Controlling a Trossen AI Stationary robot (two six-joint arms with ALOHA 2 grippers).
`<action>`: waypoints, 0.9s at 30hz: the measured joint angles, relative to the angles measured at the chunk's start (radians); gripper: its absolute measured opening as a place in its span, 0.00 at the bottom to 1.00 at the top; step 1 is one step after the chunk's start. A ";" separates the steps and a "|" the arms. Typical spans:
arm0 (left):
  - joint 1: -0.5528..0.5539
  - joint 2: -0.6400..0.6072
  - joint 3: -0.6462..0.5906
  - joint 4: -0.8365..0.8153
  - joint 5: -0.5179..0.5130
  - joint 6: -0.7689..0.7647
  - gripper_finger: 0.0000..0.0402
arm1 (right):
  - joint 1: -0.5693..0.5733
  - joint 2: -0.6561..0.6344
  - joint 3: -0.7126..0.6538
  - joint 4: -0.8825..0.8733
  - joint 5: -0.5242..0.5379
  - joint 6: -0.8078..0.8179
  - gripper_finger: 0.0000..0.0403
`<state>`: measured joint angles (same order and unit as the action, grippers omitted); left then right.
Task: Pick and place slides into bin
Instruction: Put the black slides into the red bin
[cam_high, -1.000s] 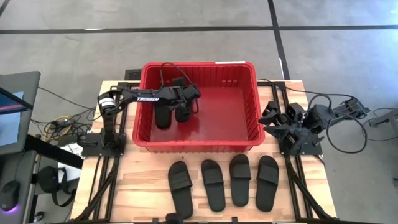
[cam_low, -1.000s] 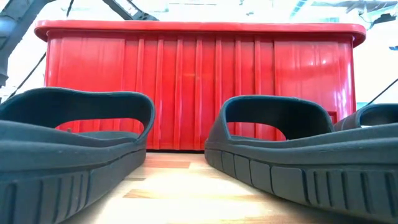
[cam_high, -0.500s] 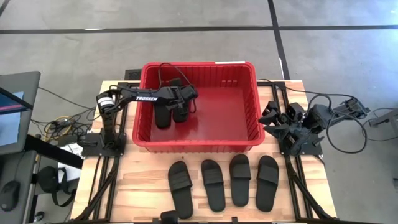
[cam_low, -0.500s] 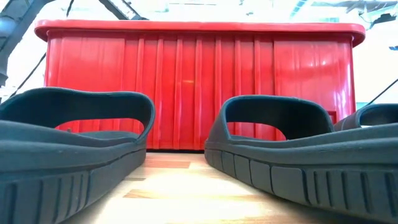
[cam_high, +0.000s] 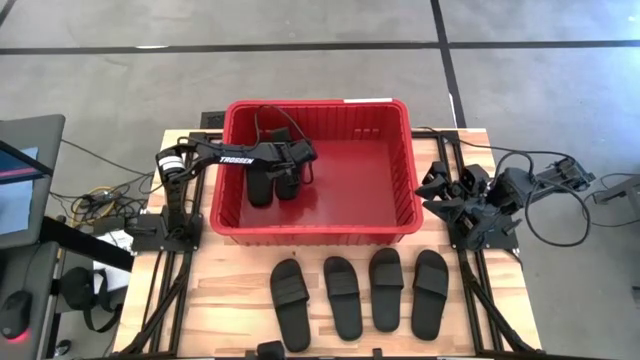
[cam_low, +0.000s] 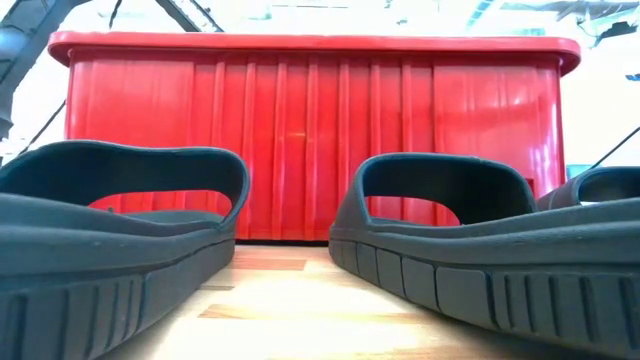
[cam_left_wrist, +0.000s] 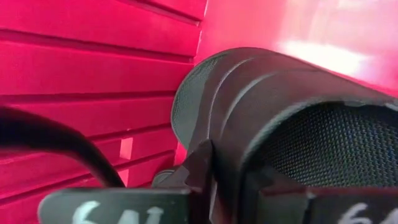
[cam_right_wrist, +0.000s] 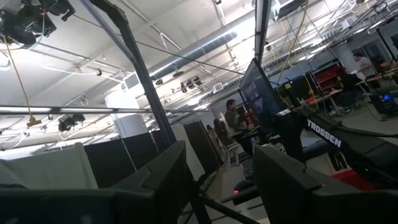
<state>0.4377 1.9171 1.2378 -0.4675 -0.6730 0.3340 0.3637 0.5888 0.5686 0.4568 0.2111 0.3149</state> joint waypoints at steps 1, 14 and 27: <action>0.000 0.000 0.000 0.000 -0.002 0.000 0.06 | 0.000 0.000 0.000 0.000 0.000 0.000 0.43; -0.032 0.003 0.036 -0.005 -0.017 0.019 0.24 | 0.001 0.000 0.000 0.000 0.000 0.000 0.43; -0.032 0.003 0.077 -0.183 0.019 0.002 0.44 | 0.003 0.000 0.000 -0.008 -0.004 0.000 0.43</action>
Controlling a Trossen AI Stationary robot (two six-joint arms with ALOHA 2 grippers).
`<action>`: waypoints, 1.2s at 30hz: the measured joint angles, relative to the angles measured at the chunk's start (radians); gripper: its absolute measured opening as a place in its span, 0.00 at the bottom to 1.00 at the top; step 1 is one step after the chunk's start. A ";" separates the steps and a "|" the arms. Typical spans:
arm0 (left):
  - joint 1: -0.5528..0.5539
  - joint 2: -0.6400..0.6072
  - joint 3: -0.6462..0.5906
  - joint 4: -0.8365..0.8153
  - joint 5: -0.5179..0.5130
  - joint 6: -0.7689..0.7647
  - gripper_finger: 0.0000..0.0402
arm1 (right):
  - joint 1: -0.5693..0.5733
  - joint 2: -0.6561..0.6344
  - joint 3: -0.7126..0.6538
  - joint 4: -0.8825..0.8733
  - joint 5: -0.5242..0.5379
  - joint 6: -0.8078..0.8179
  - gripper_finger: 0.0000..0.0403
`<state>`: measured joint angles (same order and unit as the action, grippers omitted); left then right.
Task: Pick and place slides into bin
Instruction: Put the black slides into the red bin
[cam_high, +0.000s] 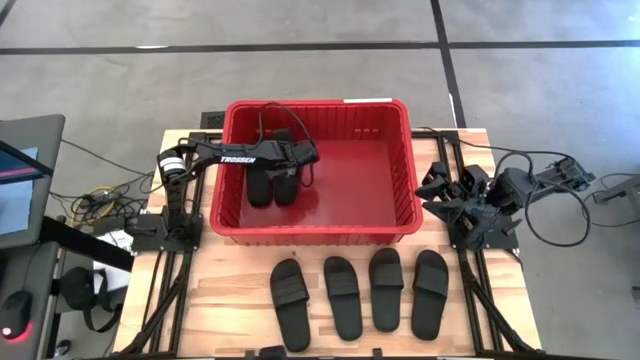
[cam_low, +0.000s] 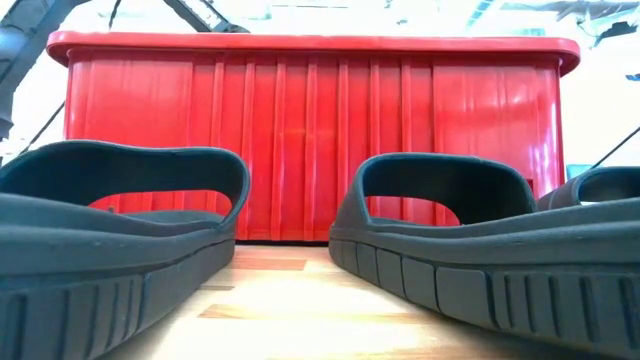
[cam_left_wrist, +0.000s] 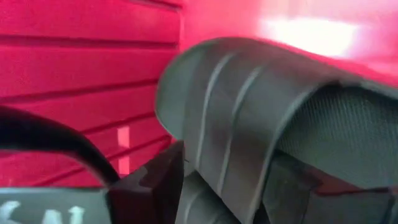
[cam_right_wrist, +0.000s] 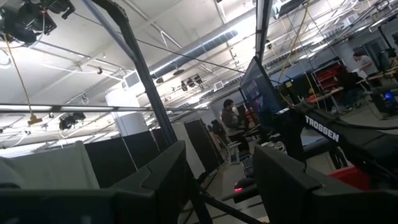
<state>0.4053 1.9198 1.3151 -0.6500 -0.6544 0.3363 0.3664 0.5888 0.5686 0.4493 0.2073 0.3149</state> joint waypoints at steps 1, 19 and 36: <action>0.000 0.000 0.000 -0.012 0.001 -0.008 0.44 | 0.000 0.000 0.000 0.000 0.000 0.000 0.43; -0.002 -0.004 0.000 -0.061 0.048 -0.078 0.44 | 0.020 0.002 0.000 0.000 -0.008 0.008 0.43; -0.002 -0.021 0.208 -0.215 0.231 -0.019 0.44 | 0.044 0.002 0.000 0.000 -0.007 0.008 0.43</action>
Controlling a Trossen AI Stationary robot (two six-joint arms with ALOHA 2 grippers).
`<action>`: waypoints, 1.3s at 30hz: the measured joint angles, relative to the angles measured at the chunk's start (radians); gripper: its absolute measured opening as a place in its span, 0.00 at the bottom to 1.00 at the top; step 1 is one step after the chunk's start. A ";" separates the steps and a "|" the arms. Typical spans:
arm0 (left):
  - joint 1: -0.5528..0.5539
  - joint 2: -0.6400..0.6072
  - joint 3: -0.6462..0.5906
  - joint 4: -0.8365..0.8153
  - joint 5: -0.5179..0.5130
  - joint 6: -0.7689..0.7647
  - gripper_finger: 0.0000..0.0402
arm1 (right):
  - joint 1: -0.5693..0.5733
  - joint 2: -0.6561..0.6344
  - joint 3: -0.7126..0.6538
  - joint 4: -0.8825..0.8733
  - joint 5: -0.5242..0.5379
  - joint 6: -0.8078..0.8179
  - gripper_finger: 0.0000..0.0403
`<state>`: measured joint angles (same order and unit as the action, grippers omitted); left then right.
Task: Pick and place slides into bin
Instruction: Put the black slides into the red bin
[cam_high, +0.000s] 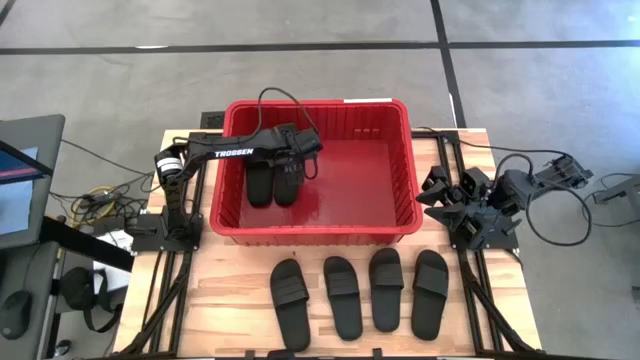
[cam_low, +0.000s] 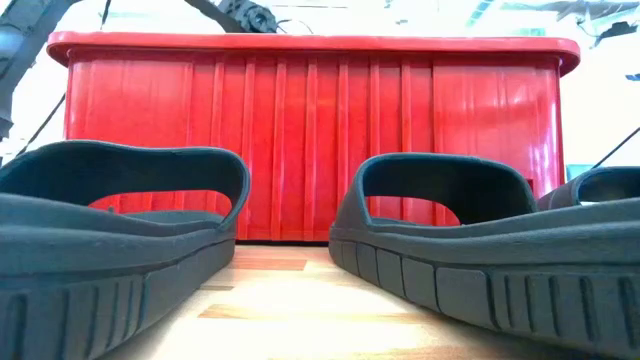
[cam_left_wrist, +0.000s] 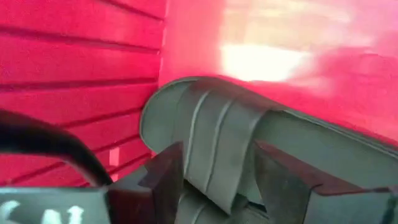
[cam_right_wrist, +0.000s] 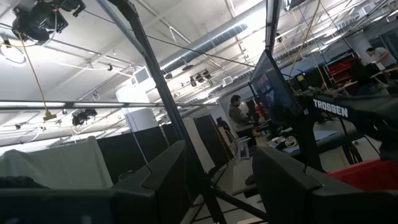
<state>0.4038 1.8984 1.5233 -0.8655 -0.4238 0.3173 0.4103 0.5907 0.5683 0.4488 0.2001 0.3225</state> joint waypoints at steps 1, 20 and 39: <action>0.000 0.000 0.028 -0.030 0.009 0.009 0.44 | 0.004 0.000 0.000 0.000 0.000 0.000 0.43; -0.277 -0.131 0.738 -0.437 0.244 -0.148 0.44 | 0.104 0.000 0.000 -0.017 -0.001 -0.013 0.43; -0.859 -0.176 0.666 -0.416 -0.139 -0.644 0.44 | 0.166 -0.003 0.000 -0.061 -0.049 -0.015 0.43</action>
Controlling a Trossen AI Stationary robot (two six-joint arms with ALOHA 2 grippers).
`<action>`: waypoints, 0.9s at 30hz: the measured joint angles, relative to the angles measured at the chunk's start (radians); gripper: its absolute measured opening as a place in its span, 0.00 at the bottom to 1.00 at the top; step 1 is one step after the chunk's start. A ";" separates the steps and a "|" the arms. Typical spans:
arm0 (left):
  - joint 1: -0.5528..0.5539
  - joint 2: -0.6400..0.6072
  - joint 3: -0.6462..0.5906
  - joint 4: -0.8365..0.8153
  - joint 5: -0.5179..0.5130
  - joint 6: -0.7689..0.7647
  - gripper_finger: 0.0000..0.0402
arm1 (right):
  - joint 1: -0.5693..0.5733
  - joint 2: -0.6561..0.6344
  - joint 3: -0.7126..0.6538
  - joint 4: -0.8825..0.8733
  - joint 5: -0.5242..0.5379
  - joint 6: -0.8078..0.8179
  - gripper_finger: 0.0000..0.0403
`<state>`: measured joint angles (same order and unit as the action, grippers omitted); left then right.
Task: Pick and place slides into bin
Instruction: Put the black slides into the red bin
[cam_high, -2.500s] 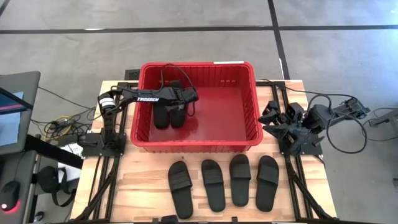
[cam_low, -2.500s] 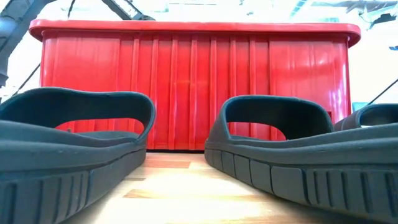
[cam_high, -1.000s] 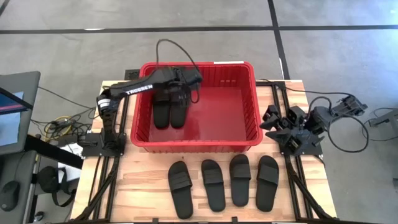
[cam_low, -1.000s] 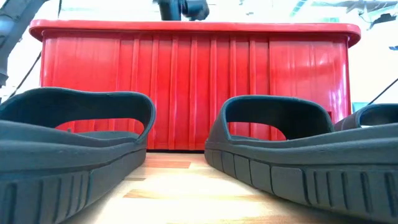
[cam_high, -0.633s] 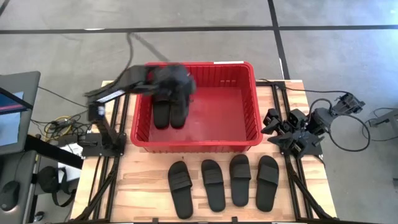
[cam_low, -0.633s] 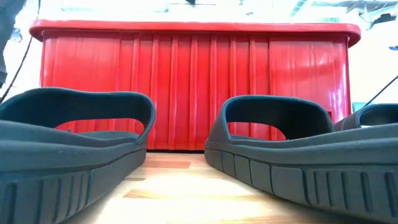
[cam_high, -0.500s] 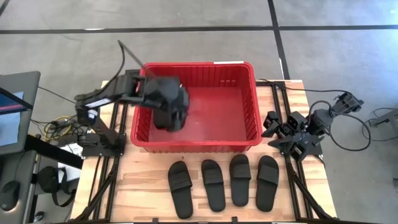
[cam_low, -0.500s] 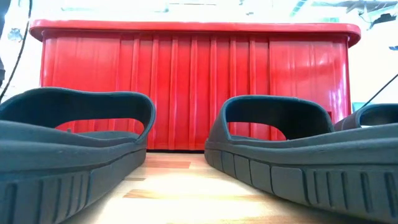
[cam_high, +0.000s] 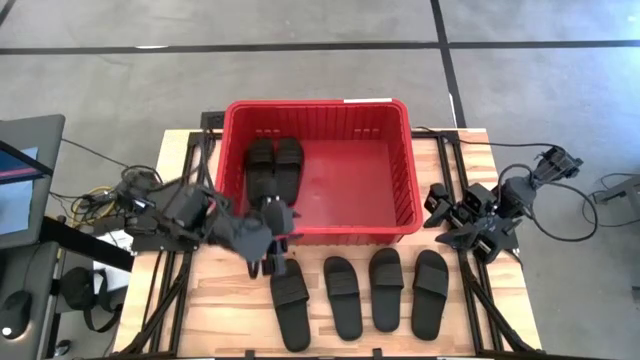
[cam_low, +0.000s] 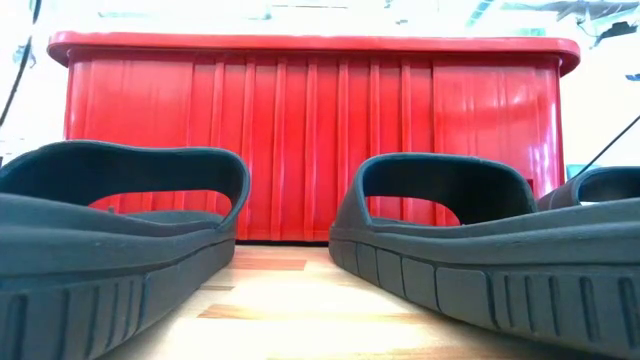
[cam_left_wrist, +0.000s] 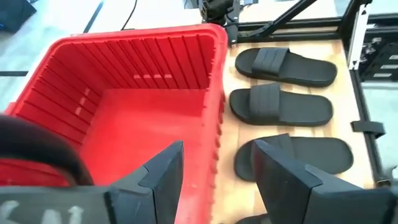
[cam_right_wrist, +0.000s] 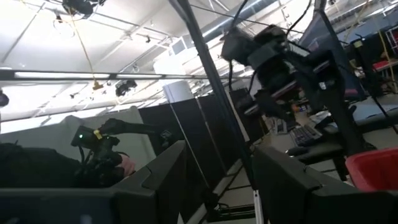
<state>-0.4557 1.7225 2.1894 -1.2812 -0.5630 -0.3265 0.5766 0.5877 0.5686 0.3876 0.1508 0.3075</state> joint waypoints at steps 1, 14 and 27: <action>-0.015 0.008 0.000 -0.001 -0.012 -0.016 0.44 | 0.001 0.000 0.000 -0.008 -0.011 0.009 0.43; -0.149 0.064 -0.035 -0.066 -0.167 -0.264 0.44 | 0.230 0.047 0.000 -0.217 0.090 0.197 0.33; -0.164 0.063 -0.152 -0.206 -0.215 -0.307 0.44 | 0.624 0.277 0.161 -0.683 0.530 0.667 0.17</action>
<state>-0.6199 1.7851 2.0370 -1.4873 -0.7777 -0.6331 1.2010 0.8650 0.7292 -0.2953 0.6803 0.9747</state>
